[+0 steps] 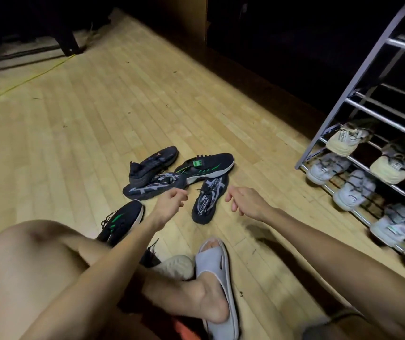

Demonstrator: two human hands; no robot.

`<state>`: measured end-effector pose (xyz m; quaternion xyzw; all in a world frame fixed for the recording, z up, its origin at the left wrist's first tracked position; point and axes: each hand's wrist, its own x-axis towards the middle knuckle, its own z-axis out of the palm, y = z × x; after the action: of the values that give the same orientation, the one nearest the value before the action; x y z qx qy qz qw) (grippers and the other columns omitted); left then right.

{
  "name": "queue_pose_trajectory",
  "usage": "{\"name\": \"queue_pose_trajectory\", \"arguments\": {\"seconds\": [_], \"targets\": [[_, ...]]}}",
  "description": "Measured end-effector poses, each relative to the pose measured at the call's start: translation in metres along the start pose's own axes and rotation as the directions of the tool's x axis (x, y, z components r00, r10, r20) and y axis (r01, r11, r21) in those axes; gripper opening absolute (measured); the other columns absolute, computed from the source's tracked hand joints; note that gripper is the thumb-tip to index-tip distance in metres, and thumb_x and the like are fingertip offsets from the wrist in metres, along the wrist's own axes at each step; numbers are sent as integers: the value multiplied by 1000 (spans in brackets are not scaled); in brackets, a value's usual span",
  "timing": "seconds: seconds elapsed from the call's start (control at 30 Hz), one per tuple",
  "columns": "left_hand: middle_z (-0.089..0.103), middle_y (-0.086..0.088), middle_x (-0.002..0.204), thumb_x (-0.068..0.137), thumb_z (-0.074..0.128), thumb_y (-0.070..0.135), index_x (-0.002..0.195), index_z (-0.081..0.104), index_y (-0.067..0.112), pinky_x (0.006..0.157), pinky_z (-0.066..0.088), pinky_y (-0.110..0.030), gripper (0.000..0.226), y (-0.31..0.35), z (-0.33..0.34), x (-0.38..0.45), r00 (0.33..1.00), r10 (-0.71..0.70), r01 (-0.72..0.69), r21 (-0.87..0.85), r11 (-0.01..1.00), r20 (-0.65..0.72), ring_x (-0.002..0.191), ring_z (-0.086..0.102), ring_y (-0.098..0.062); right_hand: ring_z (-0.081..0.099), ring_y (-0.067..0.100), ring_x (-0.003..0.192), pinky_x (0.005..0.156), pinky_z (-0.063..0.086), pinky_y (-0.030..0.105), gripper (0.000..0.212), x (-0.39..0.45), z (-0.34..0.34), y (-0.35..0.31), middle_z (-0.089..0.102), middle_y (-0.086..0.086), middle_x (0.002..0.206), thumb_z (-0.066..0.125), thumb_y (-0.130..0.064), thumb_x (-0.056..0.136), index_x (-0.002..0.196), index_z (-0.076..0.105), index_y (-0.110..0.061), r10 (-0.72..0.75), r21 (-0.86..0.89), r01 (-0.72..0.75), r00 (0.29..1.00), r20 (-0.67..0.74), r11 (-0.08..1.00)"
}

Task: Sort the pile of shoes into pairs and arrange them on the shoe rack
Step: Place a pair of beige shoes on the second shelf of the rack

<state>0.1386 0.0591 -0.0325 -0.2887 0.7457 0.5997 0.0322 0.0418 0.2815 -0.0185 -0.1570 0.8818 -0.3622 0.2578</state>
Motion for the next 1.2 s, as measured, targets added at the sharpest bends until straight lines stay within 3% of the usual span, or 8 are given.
{"name": "queue_pose_trajectory", "arguments": {"seconds": [0.33, 0.6, 0.77, 0.83, 0.93, 1.0, 1.1, 1.2], "targets": [[63, -3, 100, 98, 49, 17, 103, 61, 12, 58, 38, -17, 14, -64, 6, 0, 966, -207, 164, 256, 953, 154, 81, 53, -11, 54, 15, 56, 71, 47, 33, 50, -12, 58, 18, 64, 2, 74, 27, -48, 104, 93, 65, -17, 39, -48, -28, 970, 239, 998], [62, -9, 128, 102, 41, 36, 131, 53, 7, 100, 38, -33, 43, -87, 14, -4, 861, -440, 198, 628, 752, 255, 119, 53, -26, 51, 11, 52, 66, 42, 29, 53, -25, 69, 30, 64, -1, 72, 26, -47, 104, 97, 65, -12, 73, -78, -53, 957, 281, 996], [51, -14, 141, 105, 40, 30, 140, 46, 8, 84, 36, -24, 42, -94, 28, -20, 785, -560, 221, 724, 653, 265, 117, 53, -22, 51, 14, 52, 69, 44, 31, 54, -29, 67, 29, 64, 1, 72, 26, -46, 104, 100, 66, -9, 68, -53, -56, 960, 272, 997], [47, -11, 143, 106, 34, 36, 144, 40, 16, 88, 39, -26, 44, -96, 31, -22, 785, -567, 216, 746, 630, 251, 123, 51, -25, 51, 14, 51, 65, 43, 30, 53, -30, 66, 30, 64, 1, 71, 27, -46, 104, 99, 65, -9, 69, -35, -62, 961, 267, 997], [54, -7, 126, 95, 28, 68, 131, 53, 14, 71, 45, -25, 70, -96, 35, -26, 772, -580, 136, 825, 549, 259, 102, 54, -23, 52, 16, 52, 65, 44, 30, 54, -32, 65, 31, 64, 1, 71, 28, -48, 104, 98, 66, -10, 81, -14, -80, 962, 261, 997], [55, -6, 111, 89, 30, 75, 117, 59, 13, 75, 42, -29, 73, -98, 36, -25, 766, -589, 118, 844, 523, 257, 95, 52, -23, 51, 17, 52, 66, 44, 31, 54, -34, 65, 32, 64, 2, 71, 28, -49, 103, 96, 66, -11, 85, 5, -89, 963, 258, 996], [59, -8, 107, 96, 42, 59, 106, 62, 13, 71, 44, -28, 52, -105, 35, -20, 779, -562, 78, 847, 526, 278, 95, 56, -23, 52, 15, 52, 62, 45, 29, 54, -36, 62, 33, 64, 2, 73, 29, -51, 102, 96, 66, -13, 88, 11, -93, 965, 247, 996], [66, -14, 104, 101, 40, 48, 106, 66, 5, 76, 41, -27, 51, -100, 29, -17, 875, -370, 3, 760, 650, 313, 89, 55, -21, 52, 12, 53, 61, 45, 28, 53, -39, 58, 35, 65, 0, 73, 29, -51, 102, 96, 66, -14, 101, 37, -113, 965, 242, 993]]}}
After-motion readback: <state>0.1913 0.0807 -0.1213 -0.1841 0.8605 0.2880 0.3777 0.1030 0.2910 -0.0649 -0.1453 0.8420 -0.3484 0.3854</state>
